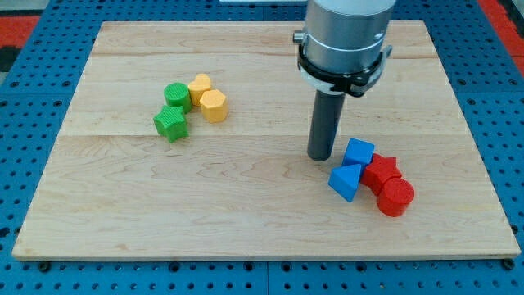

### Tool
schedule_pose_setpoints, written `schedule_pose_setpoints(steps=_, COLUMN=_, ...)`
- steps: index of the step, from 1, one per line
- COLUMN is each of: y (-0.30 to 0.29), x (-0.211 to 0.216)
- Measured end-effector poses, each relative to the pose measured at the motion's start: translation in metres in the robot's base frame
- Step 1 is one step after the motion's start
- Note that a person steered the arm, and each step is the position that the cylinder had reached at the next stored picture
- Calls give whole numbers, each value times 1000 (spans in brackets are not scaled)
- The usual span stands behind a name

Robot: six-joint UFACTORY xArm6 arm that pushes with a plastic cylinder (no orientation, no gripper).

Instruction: Move the arm parallel left to the blue cube

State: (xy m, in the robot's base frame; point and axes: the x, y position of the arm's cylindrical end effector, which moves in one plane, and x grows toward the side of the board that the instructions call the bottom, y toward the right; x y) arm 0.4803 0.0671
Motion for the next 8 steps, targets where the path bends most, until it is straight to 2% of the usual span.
schedule_pose_setpoints(steps=5, y=-24, x=0)
schedule_pose_setpoints(steps=8, y=-18, x=-11)
